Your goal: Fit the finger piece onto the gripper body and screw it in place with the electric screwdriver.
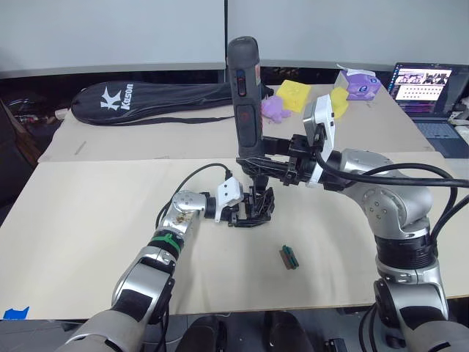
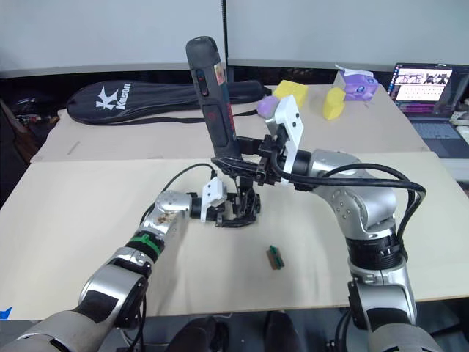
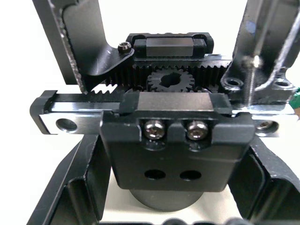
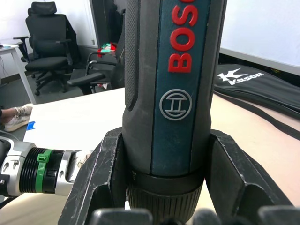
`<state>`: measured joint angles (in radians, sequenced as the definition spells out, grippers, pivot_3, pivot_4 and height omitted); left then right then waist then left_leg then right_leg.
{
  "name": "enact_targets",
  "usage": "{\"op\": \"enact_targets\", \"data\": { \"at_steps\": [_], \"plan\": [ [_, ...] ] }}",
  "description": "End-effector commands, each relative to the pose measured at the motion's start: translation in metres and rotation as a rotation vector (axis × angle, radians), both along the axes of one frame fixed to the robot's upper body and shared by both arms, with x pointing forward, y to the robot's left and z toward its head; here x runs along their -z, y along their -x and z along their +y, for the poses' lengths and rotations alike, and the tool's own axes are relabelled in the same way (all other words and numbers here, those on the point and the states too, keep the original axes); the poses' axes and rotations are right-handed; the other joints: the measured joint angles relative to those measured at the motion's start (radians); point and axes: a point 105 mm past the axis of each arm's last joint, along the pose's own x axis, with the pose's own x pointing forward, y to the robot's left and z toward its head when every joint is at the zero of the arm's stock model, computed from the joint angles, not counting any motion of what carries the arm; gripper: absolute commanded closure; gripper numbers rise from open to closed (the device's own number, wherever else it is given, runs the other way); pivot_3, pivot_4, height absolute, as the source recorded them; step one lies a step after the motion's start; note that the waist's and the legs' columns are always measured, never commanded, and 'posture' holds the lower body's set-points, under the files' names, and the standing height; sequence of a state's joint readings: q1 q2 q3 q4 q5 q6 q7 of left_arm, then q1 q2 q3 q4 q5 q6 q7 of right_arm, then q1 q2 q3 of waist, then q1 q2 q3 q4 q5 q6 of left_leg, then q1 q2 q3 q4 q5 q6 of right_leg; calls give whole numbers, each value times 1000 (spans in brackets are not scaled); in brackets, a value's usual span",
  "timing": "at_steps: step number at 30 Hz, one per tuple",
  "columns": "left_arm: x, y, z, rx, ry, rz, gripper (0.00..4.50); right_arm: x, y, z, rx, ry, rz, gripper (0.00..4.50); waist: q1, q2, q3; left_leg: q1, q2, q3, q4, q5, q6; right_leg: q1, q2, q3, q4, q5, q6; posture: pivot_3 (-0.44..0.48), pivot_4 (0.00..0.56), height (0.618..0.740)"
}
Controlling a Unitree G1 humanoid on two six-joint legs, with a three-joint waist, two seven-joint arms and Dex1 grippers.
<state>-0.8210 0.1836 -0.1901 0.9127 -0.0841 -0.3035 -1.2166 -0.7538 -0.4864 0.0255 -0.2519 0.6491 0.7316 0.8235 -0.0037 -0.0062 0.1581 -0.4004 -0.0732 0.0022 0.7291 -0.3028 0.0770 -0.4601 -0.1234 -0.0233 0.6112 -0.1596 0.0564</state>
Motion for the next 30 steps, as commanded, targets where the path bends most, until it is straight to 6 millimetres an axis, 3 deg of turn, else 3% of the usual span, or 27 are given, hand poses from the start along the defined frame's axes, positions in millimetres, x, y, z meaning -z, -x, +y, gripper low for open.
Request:
{"op": "enact_targets", "data": {
  "at_steps": [1,30],
  "plan": [
    [-10,-5,3,-8,4,-39,1679,-28,8,-3,-17,-43,-90,2580,0,0,0,0,0,0,0,0,0,0,0,0,0,0,0,0,150,723],
    [-12,-7,3,-18,12,-39,1679,-16,6,1,-25,-5,-72,2580,0,0,0,0,0,0,0,0,0,0,0,0,0,0,0,0,150,723]
  ]
}}
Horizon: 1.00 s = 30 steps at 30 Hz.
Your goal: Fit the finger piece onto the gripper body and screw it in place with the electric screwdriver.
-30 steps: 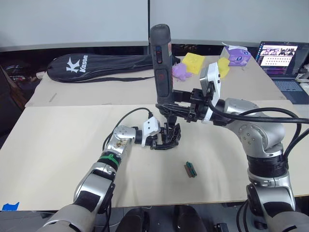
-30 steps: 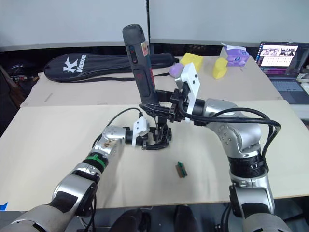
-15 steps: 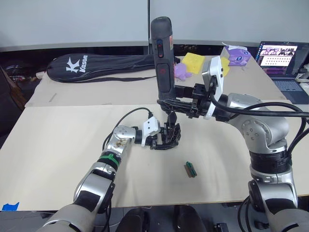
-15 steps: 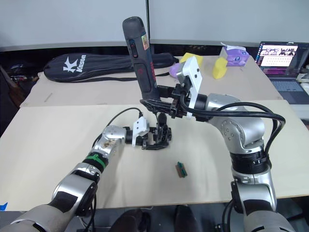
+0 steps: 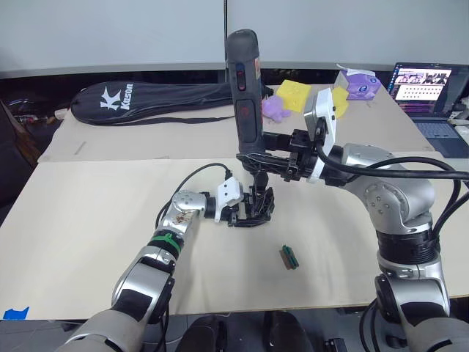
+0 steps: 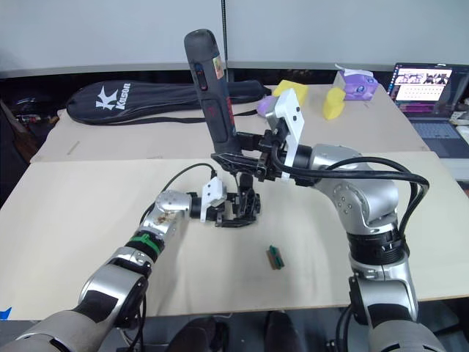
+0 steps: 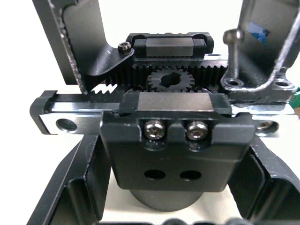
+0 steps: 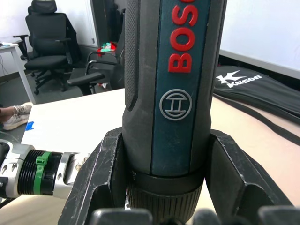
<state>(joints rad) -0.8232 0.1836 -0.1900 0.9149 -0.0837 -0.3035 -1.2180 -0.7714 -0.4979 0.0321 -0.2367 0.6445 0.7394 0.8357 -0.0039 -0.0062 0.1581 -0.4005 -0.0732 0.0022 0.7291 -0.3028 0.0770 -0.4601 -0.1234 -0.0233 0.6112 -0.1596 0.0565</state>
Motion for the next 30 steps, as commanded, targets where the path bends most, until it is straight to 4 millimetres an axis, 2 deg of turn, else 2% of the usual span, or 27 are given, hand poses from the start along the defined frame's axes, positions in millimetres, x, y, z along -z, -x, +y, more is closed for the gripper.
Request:
{"op": "enact_targets", "data": {
  "at_steps": [1,30],
  "plan": [
    [-11,-6,3,-19,14,-40,1679,-15,8,1,-23,-24,-75,2580,0,0,0,0,0,0,0,0,0,0,0,0,0,0,0,0,150,723],
    [-11,-6,4,-20,12,-43,1679,-7,7,1,-4,-35,-73,2580,0,0,0,0,0,0,0,0,0,0,0,0,0,0,0,0,150,723]
  ]
}}
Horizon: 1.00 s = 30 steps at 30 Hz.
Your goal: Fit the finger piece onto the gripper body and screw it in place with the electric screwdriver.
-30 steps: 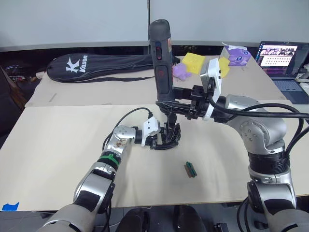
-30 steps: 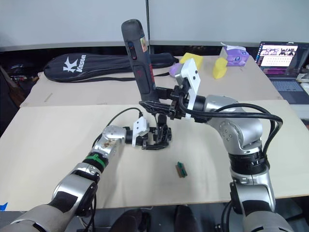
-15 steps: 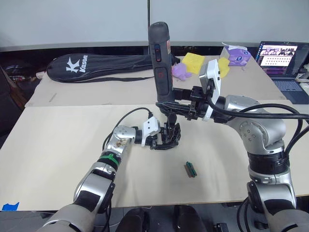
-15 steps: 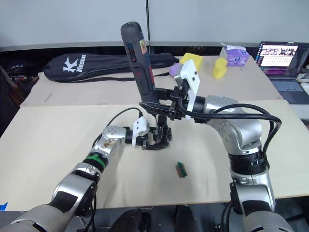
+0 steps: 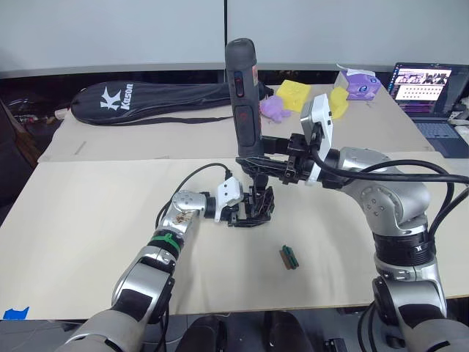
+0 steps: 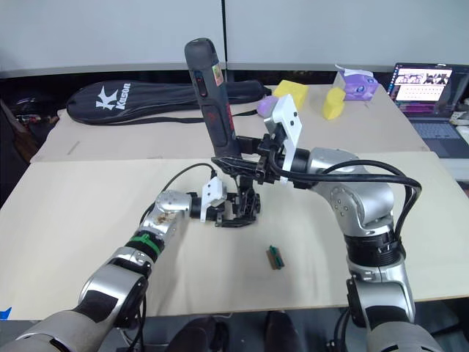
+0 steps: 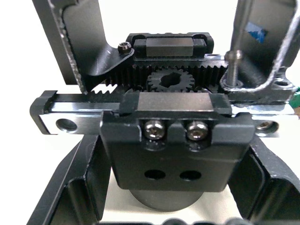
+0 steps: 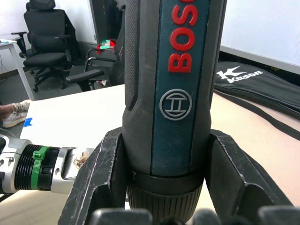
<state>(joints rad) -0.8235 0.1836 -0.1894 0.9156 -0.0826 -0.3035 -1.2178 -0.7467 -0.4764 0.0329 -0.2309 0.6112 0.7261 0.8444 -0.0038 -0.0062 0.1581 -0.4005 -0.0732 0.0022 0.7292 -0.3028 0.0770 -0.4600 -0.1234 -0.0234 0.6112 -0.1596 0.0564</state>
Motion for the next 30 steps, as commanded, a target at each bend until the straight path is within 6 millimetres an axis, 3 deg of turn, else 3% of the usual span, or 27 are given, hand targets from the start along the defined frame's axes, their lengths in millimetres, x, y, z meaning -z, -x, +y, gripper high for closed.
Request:
{"op": "enact_targets", "data": {
  "at_steps": [1,19,30],
  "plan": [
    [-11,-6,4,-19,13,-44,1679,-15,9,0,-8,-39,-83,2580,0,0,0,0,0,0,0,0,0,0,0,0,0,0,0,0,150,723],
    [-9,-8,4,-30,2,-48,1679,5,9,-17,99,-142,-114,2580,0,0,0,2,0,0,0,0,0,2,0,0,0,0,0,0,150,723],
    [-11,-12,4,-34,-10,-55,1679,44,-7,-17,90,-61,29,2581,0,-2,-2,6,0,0,0,1,0,5,0,1,0,0,0,0,150,723]
  ]
}}
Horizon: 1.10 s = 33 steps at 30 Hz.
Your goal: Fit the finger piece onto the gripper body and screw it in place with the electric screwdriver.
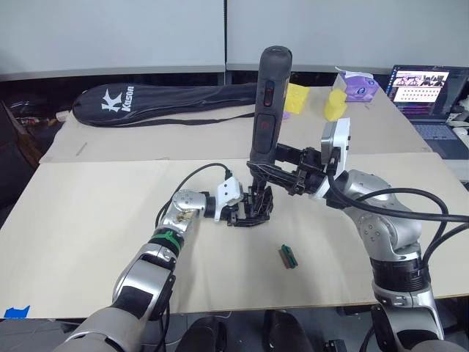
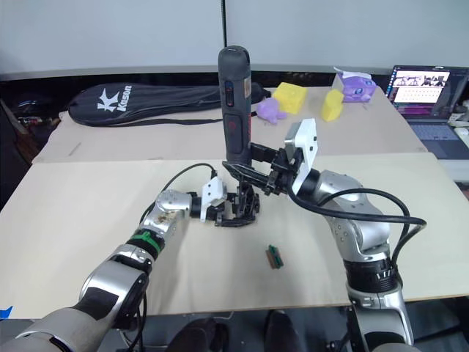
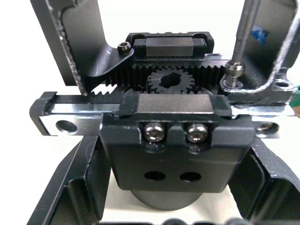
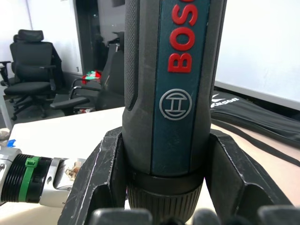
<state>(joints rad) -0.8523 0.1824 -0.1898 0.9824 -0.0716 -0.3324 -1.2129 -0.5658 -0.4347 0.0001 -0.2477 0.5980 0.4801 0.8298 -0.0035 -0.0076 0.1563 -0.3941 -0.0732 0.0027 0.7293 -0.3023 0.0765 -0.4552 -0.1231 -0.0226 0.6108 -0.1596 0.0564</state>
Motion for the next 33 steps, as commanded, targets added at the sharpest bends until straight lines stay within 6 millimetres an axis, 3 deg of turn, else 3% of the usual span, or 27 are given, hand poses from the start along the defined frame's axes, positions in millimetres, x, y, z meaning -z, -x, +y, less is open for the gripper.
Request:
{"op": "enact_targets", "data": {
  "at_steps": [1,7,17,23,33],
  "plan": [
    [-14,-8,3,-25,6,-59,1679,30,-13,-1,30,75,131,2580,0,-1,-1,1,0,0,0,0,0,0,0,0,0,0,0,0,150,723],
    [-15,-10,3,-28,5,-64,1679,41,-17,-2,19,101,188,2581,0,-1,-3,3,0,0,0,0,0,2,0,1,0,0,0,0,150,723],
    [-17,-11,4,-31,3,-69,1679,53,-14,-1,-12,190,125,2581,0,-2,-5,4,0,0,0,0,0,3,0,1,0,0,0,0,150,723],
    [-17,-11,3,-30,5,-70,1679,44,-8,10,-58,165,105,2581,1,-2,-5,4,1,0,0,0,0,3,0,1,0,0,0,0,150,723],
    [-16,-10,2,-22,2,-73,1679,43,-9,6,-36,159,121,2581,3,-2,-5,4,1,0,0,0,0,3,0,2,0,0,0,0,150,723]
  ]
}}
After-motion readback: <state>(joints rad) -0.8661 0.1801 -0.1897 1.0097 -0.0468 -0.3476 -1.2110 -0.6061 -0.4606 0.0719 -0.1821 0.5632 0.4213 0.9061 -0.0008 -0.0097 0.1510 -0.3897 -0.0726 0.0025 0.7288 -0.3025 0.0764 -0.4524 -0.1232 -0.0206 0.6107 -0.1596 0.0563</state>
